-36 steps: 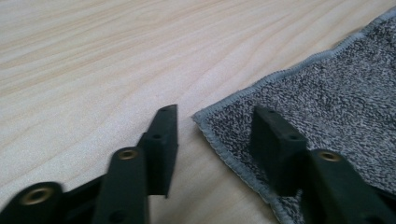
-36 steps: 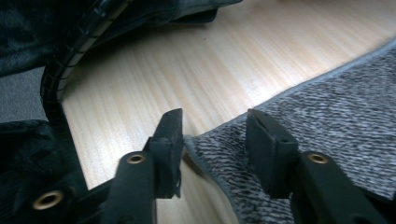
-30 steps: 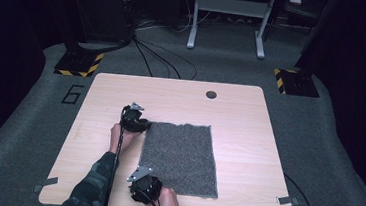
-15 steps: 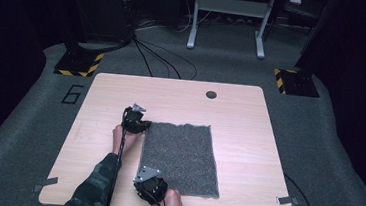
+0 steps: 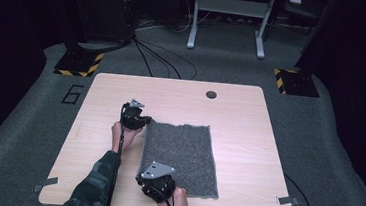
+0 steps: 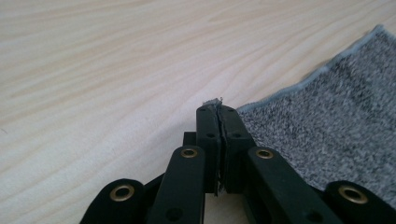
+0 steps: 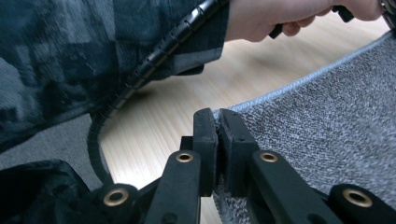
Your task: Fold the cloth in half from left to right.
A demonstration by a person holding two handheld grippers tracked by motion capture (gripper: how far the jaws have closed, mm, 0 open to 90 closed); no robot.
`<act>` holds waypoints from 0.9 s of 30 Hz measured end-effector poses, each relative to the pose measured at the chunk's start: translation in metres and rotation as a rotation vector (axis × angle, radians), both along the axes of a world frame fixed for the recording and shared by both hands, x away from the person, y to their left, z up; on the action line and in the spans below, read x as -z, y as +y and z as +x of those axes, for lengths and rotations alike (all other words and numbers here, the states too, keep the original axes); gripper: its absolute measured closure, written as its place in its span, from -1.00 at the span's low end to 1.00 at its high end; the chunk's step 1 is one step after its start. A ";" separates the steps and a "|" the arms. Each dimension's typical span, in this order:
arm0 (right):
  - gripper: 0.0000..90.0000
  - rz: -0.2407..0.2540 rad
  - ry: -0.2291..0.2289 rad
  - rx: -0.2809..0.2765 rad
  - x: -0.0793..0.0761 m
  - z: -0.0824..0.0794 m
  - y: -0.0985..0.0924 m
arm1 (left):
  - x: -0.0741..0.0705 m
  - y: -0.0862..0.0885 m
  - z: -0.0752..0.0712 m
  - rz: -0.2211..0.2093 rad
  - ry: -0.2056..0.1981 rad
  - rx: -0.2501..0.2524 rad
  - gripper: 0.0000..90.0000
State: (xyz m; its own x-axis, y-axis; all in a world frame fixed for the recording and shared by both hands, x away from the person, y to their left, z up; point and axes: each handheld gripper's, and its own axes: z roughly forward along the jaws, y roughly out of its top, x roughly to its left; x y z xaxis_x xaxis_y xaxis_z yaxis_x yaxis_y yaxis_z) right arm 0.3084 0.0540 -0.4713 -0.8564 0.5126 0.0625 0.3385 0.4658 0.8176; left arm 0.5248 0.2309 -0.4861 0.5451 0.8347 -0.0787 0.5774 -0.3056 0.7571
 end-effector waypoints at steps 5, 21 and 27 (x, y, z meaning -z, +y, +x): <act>0.90 0.024 -0.035 -0.009 -0.011 0.001 0.004 | -0.018 0.004 -0.002 0.006 -0.031 -0.023 0.96; 0.90 0.075 -0.117 -0.011 -0.036 -0.013 0.004 | -0.071 -0.006 -0.011 0.120 -0.128 0.007 0.96; 0.90 0.055 -0.126 0.034 -0.031 -0.022 -0.019 | -0.073 -0.029 -0.008 0.127 -0.122 0.061 0.96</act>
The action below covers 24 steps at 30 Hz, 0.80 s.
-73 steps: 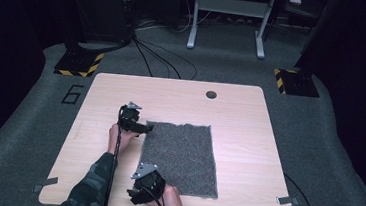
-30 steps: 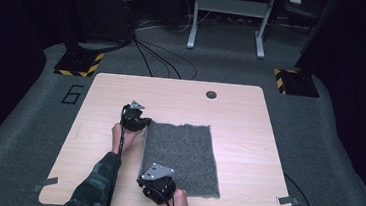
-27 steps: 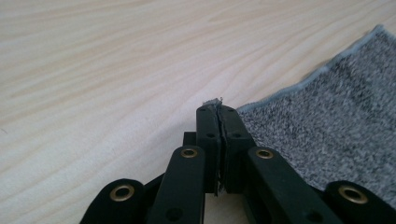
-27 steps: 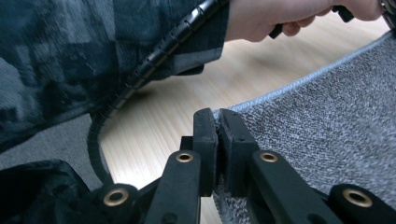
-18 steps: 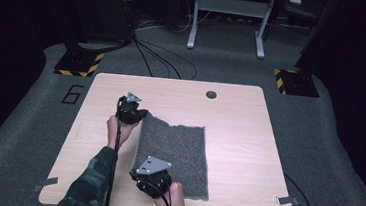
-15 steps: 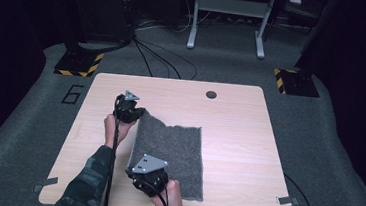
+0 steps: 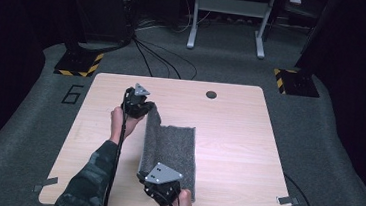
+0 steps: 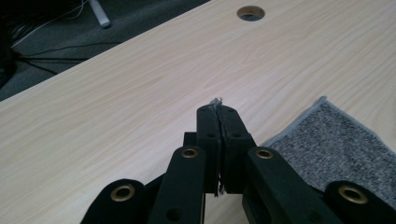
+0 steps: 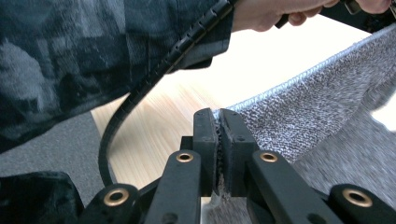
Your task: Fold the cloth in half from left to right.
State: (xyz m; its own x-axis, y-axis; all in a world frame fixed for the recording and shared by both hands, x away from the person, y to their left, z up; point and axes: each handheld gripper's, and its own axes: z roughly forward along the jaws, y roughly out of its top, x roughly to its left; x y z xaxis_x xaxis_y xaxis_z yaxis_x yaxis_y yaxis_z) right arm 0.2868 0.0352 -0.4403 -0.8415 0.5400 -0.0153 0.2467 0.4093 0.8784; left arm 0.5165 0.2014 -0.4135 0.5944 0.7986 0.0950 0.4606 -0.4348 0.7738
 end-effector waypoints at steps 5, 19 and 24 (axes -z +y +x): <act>0.90 -0.009 0.014 0.030 0.005 -0.002 -0.013 | 0.002 -0.016 0.003 0.003 0.010 0.027 0.96; 0.90 -0.042 0.036 0.066 0.016 -0.003 -0.028 | 0.012 -0.042 0.008 0.007 0.035 0.062 0.96; 0.90 -0.060 0.053 0.070 0.021 -0.003 -0.032 | 0.018 -0.051 0.010 0.012 0.049 0.076 0.95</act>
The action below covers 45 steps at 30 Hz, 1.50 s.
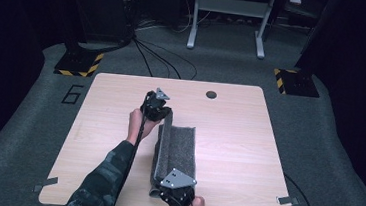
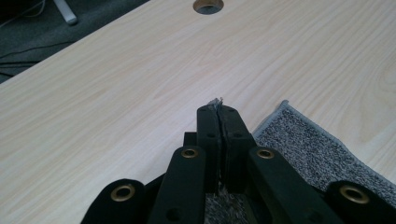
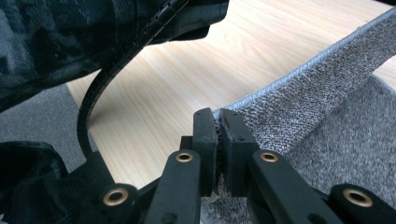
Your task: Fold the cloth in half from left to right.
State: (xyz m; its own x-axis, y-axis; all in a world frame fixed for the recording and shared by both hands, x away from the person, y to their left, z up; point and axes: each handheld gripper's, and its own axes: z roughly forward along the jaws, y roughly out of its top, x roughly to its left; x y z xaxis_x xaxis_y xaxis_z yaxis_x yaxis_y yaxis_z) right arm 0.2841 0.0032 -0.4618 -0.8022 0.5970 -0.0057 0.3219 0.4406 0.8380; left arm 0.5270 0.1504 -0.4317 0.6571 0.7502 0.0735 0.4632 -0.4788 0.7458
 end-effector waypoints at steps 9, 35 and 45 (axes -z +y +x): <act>0.89 -0.016 0.035 0.030 0.010 0.001 -0.010 | 0.012 -0.018 0.005 0.015 0.035 0.023 0.94; 0.83 -0.048 0.140 0.112 0.035 0.001 -0.040 | 0.041 -0.054 0.013 0.042 0.089 0.061 0.93; 0.83 -0.031 0.112 0.135 0.029 -0.004 -0.051 | 0.040 -0.060 0.013 0.031 0.084 0.067 0.94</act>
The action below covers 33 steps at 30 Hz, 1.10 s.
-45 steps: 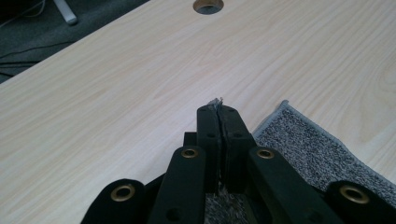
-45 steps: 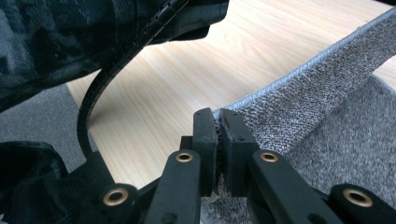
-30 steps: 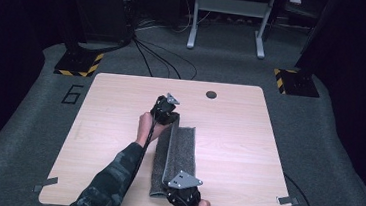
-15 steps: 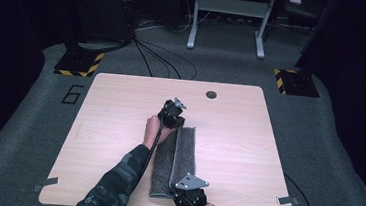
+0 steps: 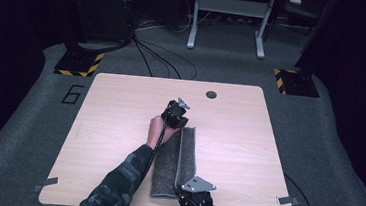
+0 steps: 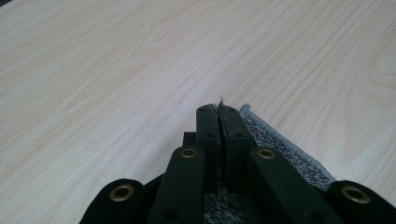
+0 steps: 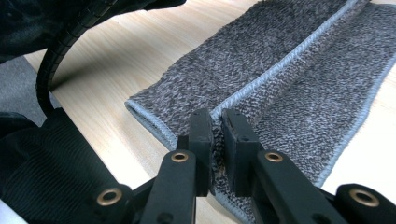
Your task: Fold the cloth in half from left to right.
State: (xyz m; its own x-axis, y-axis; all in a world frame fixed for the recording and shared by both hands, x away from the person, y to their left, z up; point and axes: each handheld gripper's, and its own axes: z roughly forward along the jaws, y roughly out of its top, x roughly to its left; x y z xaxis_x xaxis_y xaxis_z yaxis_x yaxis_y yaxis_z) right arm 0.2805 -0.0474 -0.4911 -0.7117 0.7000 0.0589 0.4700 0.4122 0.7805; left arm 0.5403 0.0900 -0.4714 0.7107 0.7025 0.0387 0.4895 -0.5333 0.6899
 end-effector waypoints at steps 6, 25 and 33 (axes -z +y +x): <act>0.83 -0.009 -0.001 0.021 -0.001 -0.001 -0.006 | 0.005 -0.003 0.003 -0.009 0.016 0.007 0.93; 0.21 -0.086 0.035 0.130 0.004 -0.008 -0.024 | 0.006 -0.008 0.006 -0.066 0.050 -0.025 -0.17; -0.28 -0.051 0.065 0.214 0.005 -0.004 -0.050 | -0.005 0.012 -0.005 -0.097 0.029 -0.046 -0.62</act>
State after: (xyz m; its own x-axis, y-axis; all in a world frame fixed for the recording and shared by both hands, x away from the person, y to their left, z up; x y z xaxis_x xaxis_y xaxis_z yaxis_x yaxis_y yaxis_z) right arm 0.2770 -0.0971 -0.4964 -0.5423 0.8380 0.0605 0.6000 0.3359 0.7261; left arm 0.5350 0.1019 -0.4669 0.6772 0.7341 -0.0505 0.5323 -0.4413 0.7224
